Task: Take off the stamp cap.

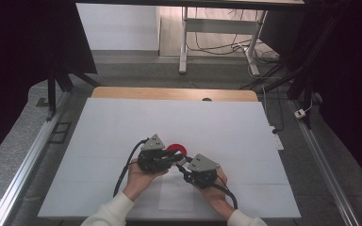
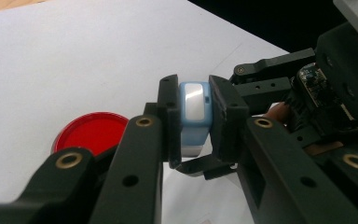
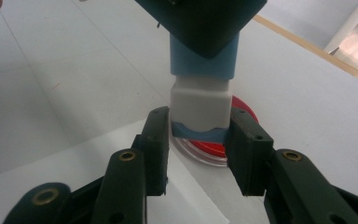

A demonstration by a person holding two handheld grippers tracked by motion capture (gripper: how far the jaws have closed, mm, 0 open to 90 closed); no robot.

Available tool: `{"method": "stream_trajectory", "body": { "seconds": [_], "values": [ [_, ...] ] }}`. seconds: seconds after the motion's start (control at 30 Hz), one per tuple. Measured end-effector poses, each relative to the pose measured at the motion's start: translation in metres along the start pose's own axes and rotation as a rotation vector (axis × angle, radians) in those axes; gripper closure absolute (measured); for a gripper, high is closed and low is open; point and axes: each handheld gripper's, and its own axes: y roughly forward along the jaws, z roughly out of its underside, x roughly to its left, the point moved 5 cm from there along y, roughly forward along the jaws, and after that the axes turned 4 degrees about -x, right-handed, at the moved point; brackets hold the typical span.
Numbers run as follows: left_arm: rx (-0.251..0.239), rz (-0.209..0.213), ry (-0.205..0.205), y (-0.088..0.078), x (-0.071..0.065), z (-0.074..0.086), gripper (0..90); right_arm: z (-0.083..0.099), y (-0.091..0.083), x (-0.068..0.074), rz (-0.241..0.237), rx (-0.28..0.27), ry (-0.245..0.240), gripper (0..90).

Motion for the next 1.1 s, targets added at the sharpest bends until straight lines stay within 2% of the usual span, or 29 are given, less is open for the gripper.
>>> {"method": "stream_trajectory", "body": {
  "seconds": [0.7, 1.1],
  "values": [
    [-0.007, -0.018, 0.003, 0.0022, -0.0003, 0.0030, 75.7, 0.0001, 0.0018, 0.0018, 0.039, 0.033, -0.048, 64.4],
    [-0.015, -0.011, -0.015, 0.0021, 0.0009, 0.0044, 75.7, 0.0007, 0.0010, 0.0021, 0.047, 0.032, -0.051, 64.6]
  ]
}}
